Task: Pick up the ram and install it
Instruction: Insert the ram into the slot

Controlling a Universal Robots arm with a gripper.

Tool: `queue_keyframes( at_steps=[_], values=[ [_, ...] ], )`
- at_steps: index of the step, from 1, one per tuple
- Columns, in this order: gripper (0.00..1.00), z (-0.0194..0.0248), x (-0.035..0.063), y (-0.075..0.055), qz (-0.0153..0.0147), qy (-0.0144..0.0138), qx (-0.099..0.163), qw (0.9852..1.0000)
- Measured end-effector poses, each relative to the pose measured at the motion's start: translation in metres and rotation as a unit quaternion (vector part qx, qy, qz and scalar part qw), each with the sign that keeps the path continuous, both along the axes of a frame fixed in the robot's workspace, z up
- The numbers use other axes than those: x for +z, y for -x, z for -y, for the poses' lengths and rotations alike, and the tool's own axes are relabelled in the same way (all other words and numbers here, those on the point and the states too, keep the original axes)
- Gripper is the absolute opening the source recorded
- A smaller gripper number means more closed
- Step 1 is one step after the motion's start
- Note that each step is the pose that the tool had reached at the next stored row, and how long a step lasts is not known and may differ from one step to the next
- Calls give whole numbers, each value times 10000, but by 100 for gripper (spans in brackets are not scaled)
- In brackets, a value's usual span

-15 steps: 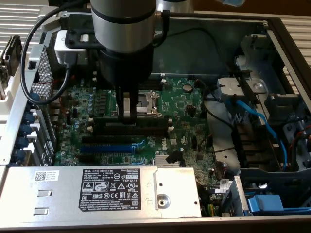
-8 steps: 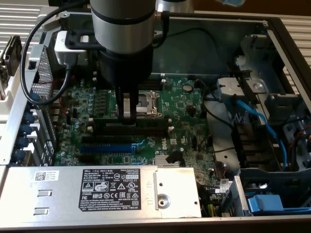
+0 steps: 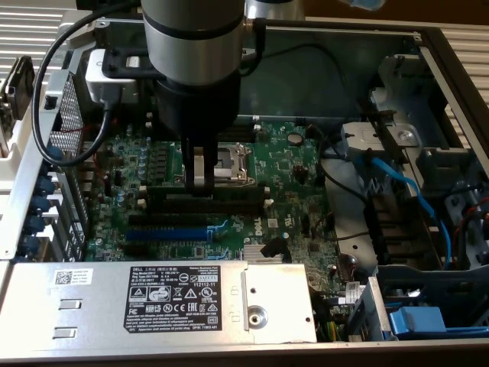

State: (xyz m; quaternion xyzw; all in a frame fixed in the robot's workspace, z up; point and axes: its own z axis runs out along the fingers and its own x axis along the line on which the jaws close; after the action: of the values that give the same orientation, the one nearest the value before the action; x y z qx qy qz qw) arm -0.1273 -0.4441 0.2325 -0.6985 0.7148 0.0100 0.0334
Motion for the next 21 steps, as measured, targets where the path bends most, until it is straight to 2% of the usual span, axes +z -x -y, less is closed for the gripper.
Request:
queue_keyframes(
  at_steps=[21],
  values=[
    [12,5,-4,0,0,0,0,10000]
  ],
)
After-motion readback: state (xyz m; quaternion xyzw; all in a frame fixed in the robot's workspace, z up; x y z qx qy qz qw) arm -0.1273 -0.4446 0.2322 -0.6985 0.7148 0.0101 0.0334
